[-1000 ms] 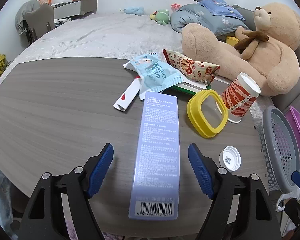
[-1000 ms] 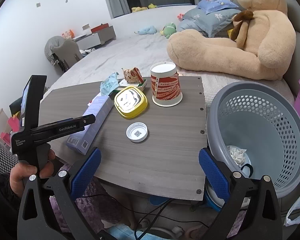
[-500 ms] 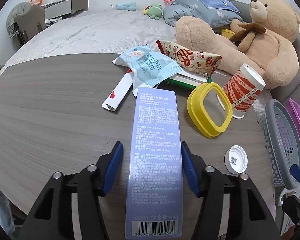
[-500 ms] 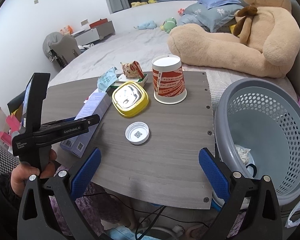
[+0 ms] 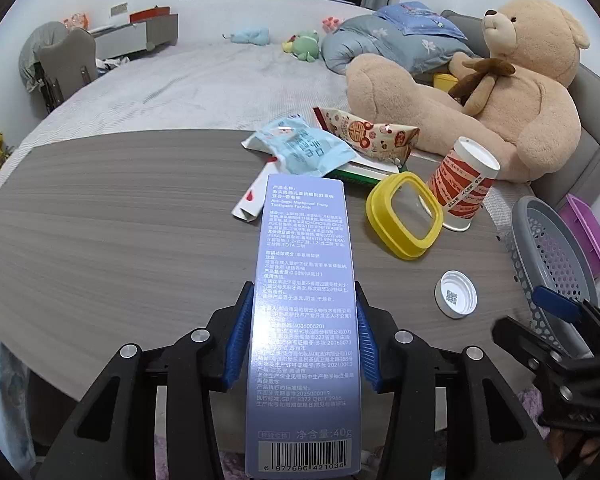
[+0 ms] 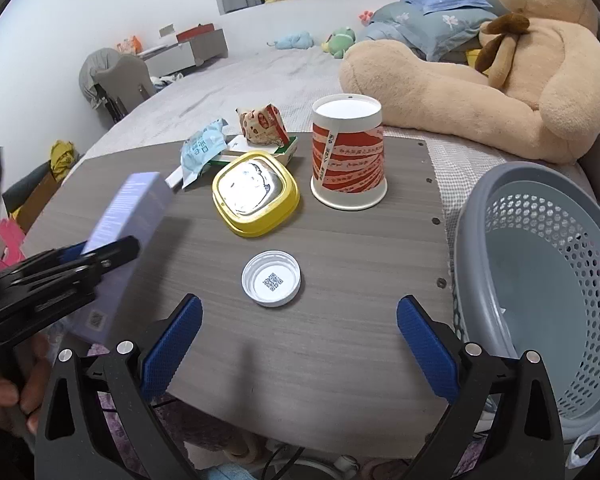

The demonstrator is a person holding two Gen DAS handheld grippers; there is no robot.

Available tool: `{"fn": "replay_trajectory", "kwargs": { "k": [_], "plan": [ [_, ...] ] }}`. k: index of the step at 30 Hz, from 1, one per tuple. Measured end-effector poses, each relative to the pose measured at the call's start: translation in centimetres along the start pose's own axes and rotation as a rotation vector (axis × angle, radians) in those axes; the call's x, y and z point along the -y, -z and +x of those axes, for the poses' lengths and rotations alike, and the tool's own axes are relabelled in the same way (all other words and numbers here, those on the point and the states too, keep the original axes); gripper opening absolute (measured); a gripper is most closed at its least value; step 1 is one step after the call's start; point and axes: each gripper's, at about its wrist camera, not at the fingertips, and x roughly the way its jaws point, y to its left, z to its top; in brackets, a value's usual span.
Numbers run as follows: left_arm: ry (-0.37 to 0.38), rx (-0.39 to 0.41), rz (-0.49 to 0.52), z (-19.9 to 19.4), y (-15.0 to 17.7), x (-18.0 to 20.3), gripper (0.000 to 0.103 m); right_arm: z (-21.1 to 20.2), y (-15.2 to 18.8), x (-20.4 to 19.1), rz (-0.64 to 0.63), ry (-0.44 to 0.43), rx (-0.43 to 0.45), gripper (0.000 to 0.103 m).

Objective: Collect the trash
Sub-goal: 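Grasp the white bottle cap with the right gripper while the left gripper holds the box, then carry box and cap over the grey basket and open both grippers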

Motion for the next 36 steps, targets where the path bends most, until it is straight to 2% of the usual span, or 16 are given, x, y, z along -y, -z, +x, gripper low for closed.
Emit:
{"fn": "replay_trajectory", "kwargs": {
  "k": [2,5,7,9,12,18,23,28,32,36],
  "plan": [
    [-0.009,0.014,-0.001,-0.8,0.2,-0.2,0.045,0.6,-0.2,-0.3,-0.01,0.01,-0.003,0.095],
    [-0.015,0.025,-0.004,-1.6,0.4,-0.6,0.045,1.8,-0.6,-0.8,-0.031,0.02,-0.017,0.087],
    [-0.015,0.027,-0.009,-1.9,0.4,-0.9,0.045,2.6,-0.8,-1.2,-0.05,0.032,-0.031,0.073],
    [-0.014,0.029,-0.013,-2.1,0.4,-1.2,0.045,3.4,-1.0,-1.5,-0.069,0.05,-0.05,0.068],
    [-0.01,0.034,-0.016,-2.4,0.5,-1.4,0.045,4.3,-1.0,-2.0,-0.089,0.071,-0.063,0.065],
    [-0.003,0.04,-0.011,-2.9,0.5,-1.2,0.045,4.6,-0.8,-2.4,-0.122,0.074,-0.065,0.039],
    [0.007,0.041,0.006,-3.3,0.4,-0.3,0.045,3.6,-0.9,-1.3,-0.076,0.043,-0.052,0.039],
    [0.041,0.04,0.044,-3.7,0.0,2.0,0.045,0.6,-1.0,0.5,-0.03,0.03,-0.007,0.039],
    [0.097,0.039,0.1,-3.7,-0.4,5.3,0.045,-2.3,-1.0,3.1,0.017,0.045,0.037,0.039],
    [0.171,0.04,0.174,-3.5,-1.1,9.9,0.045,-5.5,-0.5,6.9,0.084,0.095,0.078,0.039]
  ]
}}
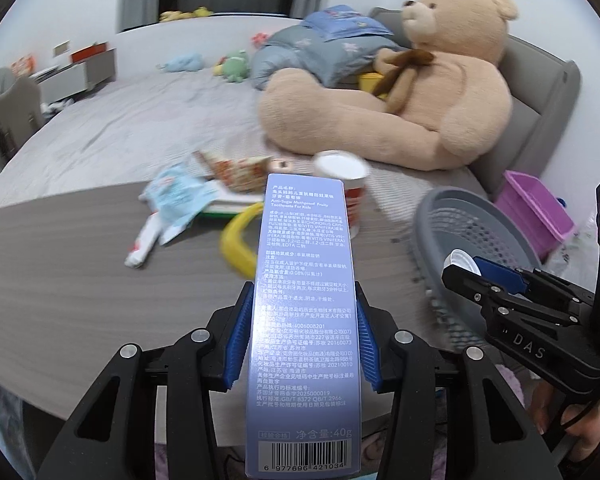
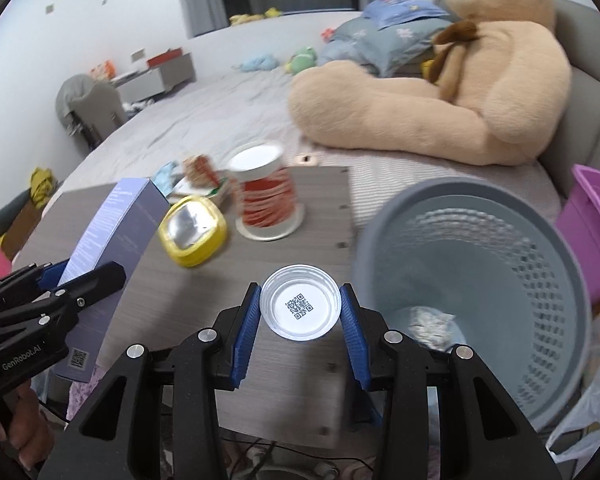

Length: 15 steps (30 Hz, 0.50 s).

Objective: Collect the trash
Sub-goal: 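Carry box and cap over the grey basket and open both grippers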

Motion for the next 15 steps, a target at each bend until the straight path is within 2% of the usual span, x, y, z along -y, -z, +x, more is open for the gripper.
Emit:
{"fn": "replay_trajectory", "kwargs": {
  "k": [5,10,15],
  "plan": [
    [0.112,-0.015,0.071,1.9,-1.6,5.3,0.045,-2.3,0.0,5.5,0.072,0.088,0.037,0.039],
    [0.181,-0.057,0.131,4.6,-2.3,10.2,0.045,-3.4,0.9,10.5,0.154,0.129,0.046,0.039],
    [0.197,-0.091,0.165,6.6,-2.8,13.3,0.045,-3.0,1.5,14.0,0.205,0.127,0.034,0.039]
  ]
}}
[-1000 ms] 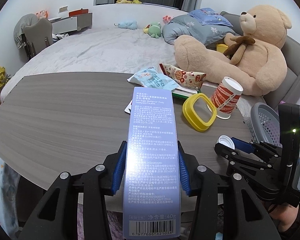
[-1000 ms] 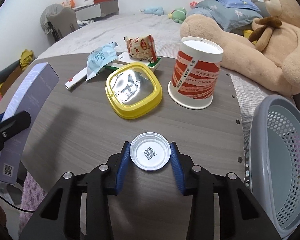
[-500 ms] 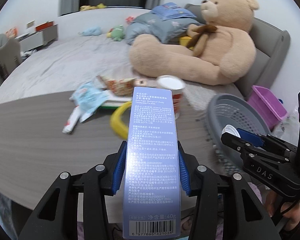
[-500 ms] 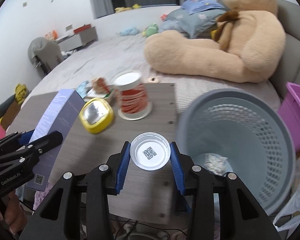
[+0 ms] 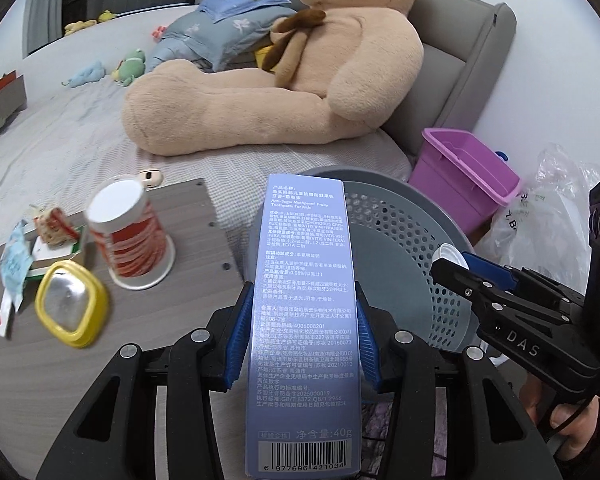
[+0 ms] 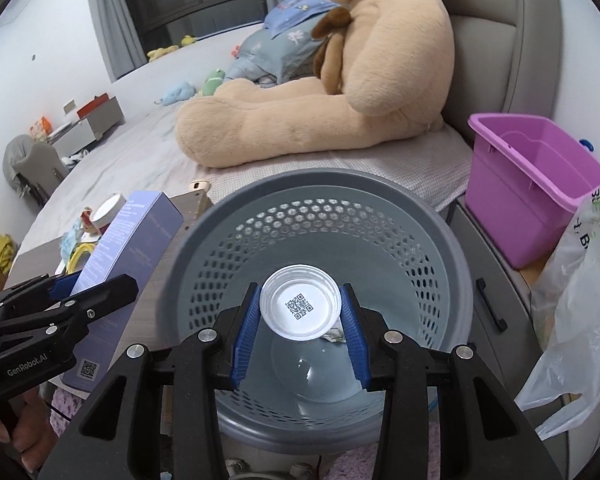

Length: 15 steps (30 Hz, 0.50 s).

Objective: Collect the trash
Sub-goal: 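Carry box and cap over the grey basket and open both grippers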

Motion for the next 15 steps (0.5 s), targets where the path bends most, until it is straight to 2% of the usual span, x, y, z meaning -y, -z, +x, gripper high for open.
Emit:
{"fn": "replay_trajectory", "kwargs": {
  "k": [7,15],
  "plan": [
    [0.029,-0.031,0.06,2.9,-2.1,1.7,0.045,1.7,-0.8,2.9,0.033,0.012,-0.034,0.039],
    [0.065,-0.107,0.1,4.0,-4.8,2.6,0.045,2.0,-3.0,3.6,0.039,0.087,-0.143,0.039]
  ]
}}
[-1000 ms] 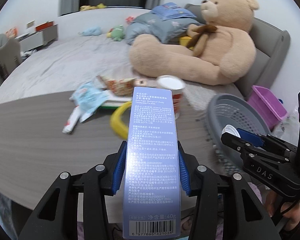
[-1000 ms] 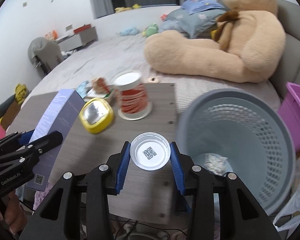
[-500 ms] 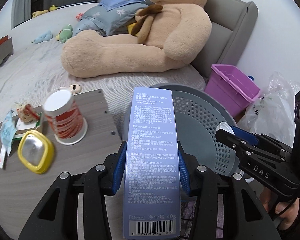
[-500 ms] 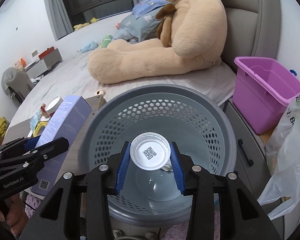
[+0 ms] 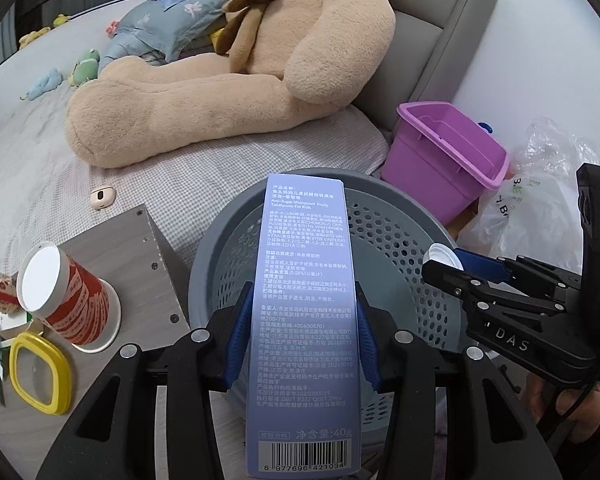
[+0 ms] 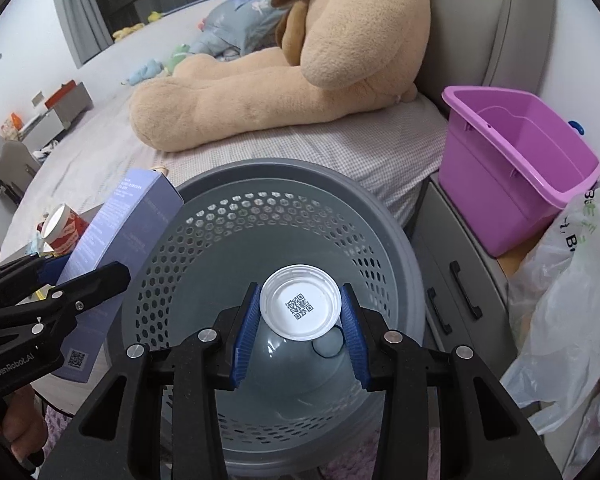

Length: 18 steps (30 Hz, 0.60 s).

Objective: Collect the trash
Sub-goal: 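Carry box and cap over the grey basket and open both grippers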

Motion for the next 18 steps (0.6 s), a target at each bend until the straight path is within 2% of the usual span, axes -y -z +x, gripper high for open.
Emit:
{"fn": "replay_trajectory", "kwargs": {
  "k": [3,7,10,13,16,18],
  "plan": [
    [0.011,-0.004,0.01,0.3,0.3,0.4,0.045,0.1,0.5,0.5,0.007,-0.001,0.006,0.039],
    [0.01,0.038,0.033,1.6,1.6,0.9,0.045,0.4,1.8,1.2,0.023,-0.029,0.065,0.039],
    [-0.014,0.052,0.006,2.1,2.5,1.0,0.045,0.4,2.8,1.6,0.032,-0.067,0.104,0.039],
    [0.017,0.038,-0.029,1.7,2.8,1.0,0.045,0.1,3.1,1.8,0.052,-0.102,0.109,0.039],
    [-0.025,0.063,-0.004,1.4,2.8,1.4,0.045,-0.4,3.3,1.5,0.028,-0.093,0.124,0.039],
    [-0.023,0.064,-0.018,1.4,2.8,1.3,0.045,-0.5,3.4,1.5,0.027,-0.101,0.128,0.039]
  ]
}}
